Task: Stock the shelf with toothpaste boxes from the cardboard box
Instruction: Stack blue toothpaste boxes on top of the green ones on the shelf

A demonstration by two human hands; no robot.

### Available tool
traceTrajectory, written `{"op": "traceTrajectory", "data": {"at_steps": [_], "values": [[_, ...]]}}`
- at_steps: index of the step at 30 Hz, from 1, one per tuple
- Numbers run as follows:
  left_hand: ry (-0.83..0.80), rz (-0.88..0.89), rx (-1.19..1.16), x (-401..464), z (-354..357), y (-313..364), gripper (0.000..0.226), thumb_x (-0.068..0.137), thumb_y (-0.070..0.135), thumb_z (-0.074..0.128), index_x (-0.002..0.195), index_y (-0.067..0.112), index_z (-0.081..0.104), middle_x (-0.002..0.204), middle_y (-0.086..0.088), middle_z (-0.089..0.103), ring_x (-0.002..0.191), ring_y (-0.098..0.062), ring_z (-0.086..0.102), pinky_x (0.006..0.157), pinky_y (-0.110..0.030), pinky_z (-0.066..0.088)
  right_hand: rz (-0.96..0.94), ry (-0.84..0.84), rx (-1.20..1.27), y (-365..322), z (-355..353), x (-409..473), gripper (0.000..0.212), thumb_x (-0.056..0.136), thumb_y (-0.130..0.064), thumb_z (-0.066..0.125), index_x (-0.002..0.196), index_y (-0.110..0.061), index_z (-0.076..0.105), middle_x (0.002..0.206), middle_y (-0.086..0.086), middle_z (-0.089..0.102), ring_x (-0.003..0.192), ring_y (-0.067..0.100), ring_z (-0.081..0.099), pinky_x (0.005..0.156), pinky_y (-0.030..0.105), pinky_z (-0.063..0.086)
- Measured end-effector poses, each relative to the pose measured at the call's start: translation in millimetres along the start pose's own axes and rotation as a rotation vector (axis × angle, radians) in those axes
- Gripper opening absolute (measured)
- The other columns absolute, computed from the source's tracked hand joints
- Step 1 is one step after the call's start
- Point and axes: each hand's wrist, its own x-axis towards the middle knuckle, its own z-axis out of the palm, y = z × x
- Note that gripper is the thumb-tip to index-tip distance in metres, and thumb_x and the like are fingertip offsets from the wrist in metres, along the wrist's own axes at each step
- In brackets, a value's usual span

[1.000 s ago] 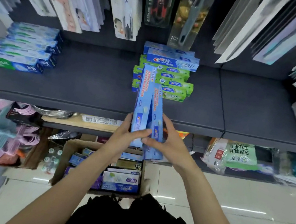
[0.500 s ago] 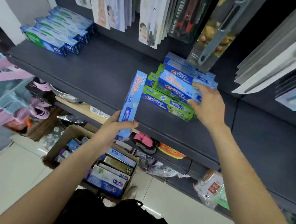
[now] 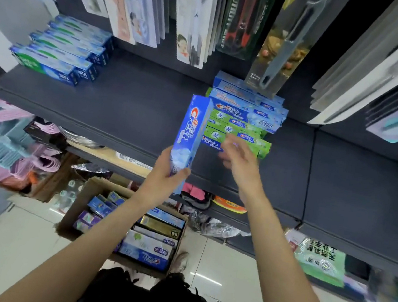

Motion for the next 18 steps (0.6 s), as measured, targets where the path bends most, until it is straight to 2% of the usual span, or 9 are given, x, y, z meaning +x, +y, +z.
{"op": "traceTrajectory", "data": {"at_steps": [2, 4, 7, 8, 10, 12, 14, 16, 18], "values": [[-0.019, 0.103, 0.105, 0, 6, -7, 0.062, 0.081, 0.032, 0.061, 0.135, 0.022, 0.033, 0.132, -0.006, 0.048, 0.124, -0.021, 0.047, 0.103, -0.035, 0.042, 0.142, -0.128, 0.155, 8, 19, -32, 0.042, 0.092, -0.034, 0.058, 0.131, -0.021, 0.049, 0.112, -0.003, 0.064, 0.103, 0.014, 0.063, 0.098, 0.037, 0.047], [-0.059, 0.126, 0.110, -4, 16, -8, 0.067, 0.074, 0.036, 0.062, 0.134, 0.033, 0.032, 0.135, -0.005, 0.044, 0.128, -0.021, 0.045, 0.103, -0.045, 0.043, 0.082, -0.091, 0.170, 16, 34, -47, 0.042, 0.090, -0.028, 0.063, 0.128, -0.019, 0.049, 0.107, -0.003, 0.067, 0.100, 0.012, 0.065, 0.096, 0.038, 0.049], [-0.192, 0.196, 0.045, -10, 28, 5, 0.068, 0.070, 0.019, 0.072, 0.121, 0.050, 0.039, 0.127, 0.012, 0.051, 0.121, -0.008, 0.050, 0.097, -0.033, 0.048, 0.015, 0.079, 0.084, 18, 30, -48, 0.039, 0.085, -0.024, 0.069, 0.121, -0.020, 0.055, 0.106, -0.004, 0.068, 0.096, 0.012, 0.065, 0.090, 0.036, 0.052], [-0.240, 0.229, 0.094, -9, 26, 7, 0.062, 0.073, 0.015, 0.073, 0.119, 0.046, 0.044, 0.121, 0.017, 0.055, 0.116, -0.004, 0.052, 0.096, -0.028, 0.047, -0.015, 0.102, 0.017, 15, 20, -46, 0.042, 0.084, -0.023, 0.071, 0.123, -0.020, 0.056, 0.107, -0.005, 0.068, 0.096, 0.012, 0.065, 0.088, 0.031, 0.051], [-0.168, 0.261, 0.365, 5, 16, 3, 0.044, 0.084, 0.027, 0.066, 0.125, 0.031, 0.050, 0.125, 0.010, 0.055, 0.123, -0.012, 0.047, 0.103, -0.027, 0.037, -0.114, 0.121, -0.237, 13, -6, -35, 0.052, 0.080, -0.020, 0.073, 0.129, -0.020, 0.056, 0.111, -0.002, 0.067, 0.098, 0.014, 0.063, 0.086, 0.026, 0.048], [-0.064, 0.269, 0.670, 25, 1, -10, 0.053, 0.085, 0.043, 0.055, 0.133, 0.022, 0.047, 0.140, 0.000, 0.047, 0.136, -0.020, 0.034, 0.112, -0.031, 0.024, -0.243, 0.149, -0.604, 8, -28, -13, 0.056, 0.079, -0.019, 0.072, 0.132, -0.022, 0.055, 0.118, 0.005, 0.064, 0.104, 0.024, 0.060, 0.090, 0.035, 0.047], [-0.047, 0.210, 0.885, 41, -11, -23, 0.059, 0.089, 0.047, 0.050, 0.141, 0.021, 0.039, 0.152, -0.002, 0.033, 0.144, -0.020, 0.020, 0.118, -0.039, 0.012, -0.336, 0.170, -0.887, 2, -39, 18, 0.056, 0.082, -0.017, 0.068, 0.135, -0.024, 0.052, 0.120, 0.009, 0.061, 0.108, 0.033, 0.054, 0.091, 0.042, 0.043], [-0.077, 0.109, 1.044, 53, -17, -31, 0.063, 0.092, 0.048, 0.046, 0.147, 0.021, 0.028, 0.158, -0.002, 0.019, 0.146, -0.020, 0.012, 0.119, -0.041, 0.004, -0.399, 0.168, -1.044, -2, -42, 49, 0.053, 0.086, -0.014, 0.062, 0.136, -0.023, 0.050, 0.122, 0.010, 0.057, 0.111, 0.035, 0.050, 0.092, 0.043, 0.038], [-0.127, 0.046, 1.148, 59, -19, -36, 0.069, 0.092, 0.053, 0.041, 0.149, 0.019, 0.023, 0.159, -0.004, 0.013, 0.146, -0.021, 0.011, 0.119, -0.040, 0.003, -0.439, 0.161, -1.119, -2, -40, 78, 0.050, 0.088, -0.009, 0.059, 0.136, -0.020, 0.051, 0.124, 0.011, 0.055, 0.114, 0.035, 0.046, 0.095, 0.044, 0.035]]}}
